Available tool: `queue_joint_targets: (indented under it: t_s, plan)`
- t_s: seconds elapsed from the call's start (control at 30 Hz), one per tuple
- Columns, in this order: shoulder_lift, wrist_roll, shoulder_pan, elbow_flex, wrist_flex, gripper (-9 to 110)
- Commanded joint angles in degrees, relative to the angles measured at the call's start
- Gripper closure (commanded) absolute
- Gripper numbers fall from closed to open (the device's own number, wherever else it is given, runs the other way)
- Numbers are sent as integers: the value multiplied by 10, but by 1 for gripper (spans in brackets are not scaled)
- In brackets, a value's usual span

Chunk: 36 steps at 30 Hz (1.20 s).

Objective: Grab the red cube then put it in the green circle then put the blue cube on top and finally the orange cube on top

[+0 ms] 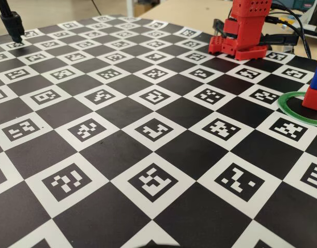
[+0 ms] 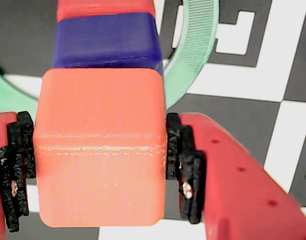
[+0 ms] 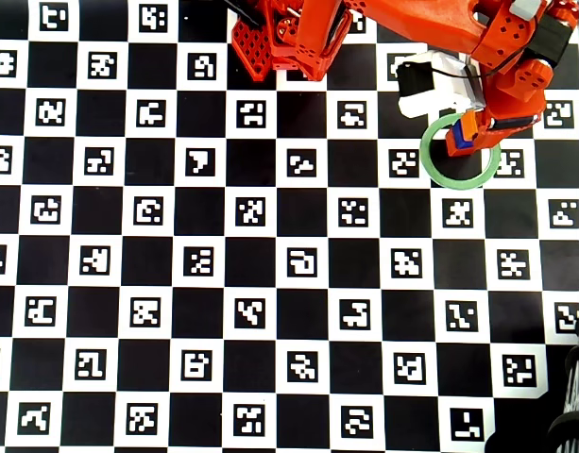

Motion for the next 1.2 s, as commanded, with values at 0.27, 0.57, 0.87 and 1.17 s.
queue_joint_targets:
  t_s: [0.27,0.57,0.87,1.17]
  plan:
    - [69,-4,-11,1,-11,100]
    - [69,-5,-9,9,-14,100]
    - [69,11,-11,7,-5,83]
    - [68,1,-41,-11,11,64]
